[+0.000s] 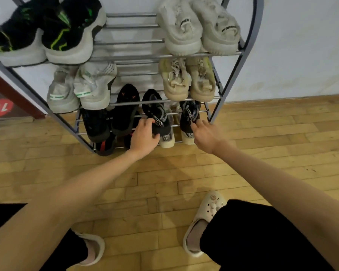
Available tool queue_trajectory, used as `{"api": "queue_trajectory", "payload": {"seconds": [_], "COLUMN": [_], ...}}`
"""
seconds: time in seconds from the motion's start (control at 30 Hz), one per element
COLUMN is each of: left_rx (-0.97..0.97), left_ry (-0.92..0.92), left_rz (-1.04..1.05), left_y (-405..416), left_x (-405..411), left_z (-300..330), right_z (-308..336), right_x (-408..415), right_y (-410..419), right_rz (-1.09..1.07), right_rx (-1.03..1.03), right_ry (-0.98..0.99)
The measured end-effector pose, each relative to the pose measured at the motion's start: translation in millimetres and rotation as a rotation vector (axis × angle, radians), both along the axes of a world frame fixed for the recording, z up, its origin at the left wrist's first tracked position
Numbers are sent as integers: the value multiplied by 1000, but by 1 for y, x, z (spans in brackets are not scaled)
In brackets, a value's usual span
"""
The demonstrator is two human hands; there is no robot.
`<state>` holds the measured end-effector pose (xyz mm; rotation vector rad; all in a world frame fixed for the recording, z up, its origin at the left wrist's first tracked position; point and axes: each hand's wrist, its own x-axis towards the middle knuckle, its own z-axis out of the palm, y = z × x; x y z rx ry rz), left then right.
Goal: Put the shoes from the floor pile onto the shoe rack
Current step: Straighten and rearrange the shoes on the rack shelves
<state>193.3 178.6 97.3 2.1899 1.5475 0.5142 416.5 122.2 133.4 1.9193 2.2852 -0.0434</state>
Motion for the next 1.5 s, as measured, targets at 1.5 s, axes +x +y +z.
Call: {"api": "queue_trajectory", "payload": {"seconds": [1.5], "left_rx": [116], "left_ry": [-296], "left_rz": [149], "left_y": [60], "left_x": [102], "left_z": [-91], "right_z": [-139], "right_x": [33], "right_y": [76], "right_rz": [-396], "right_rx": [357], "right_ry": [802]}}
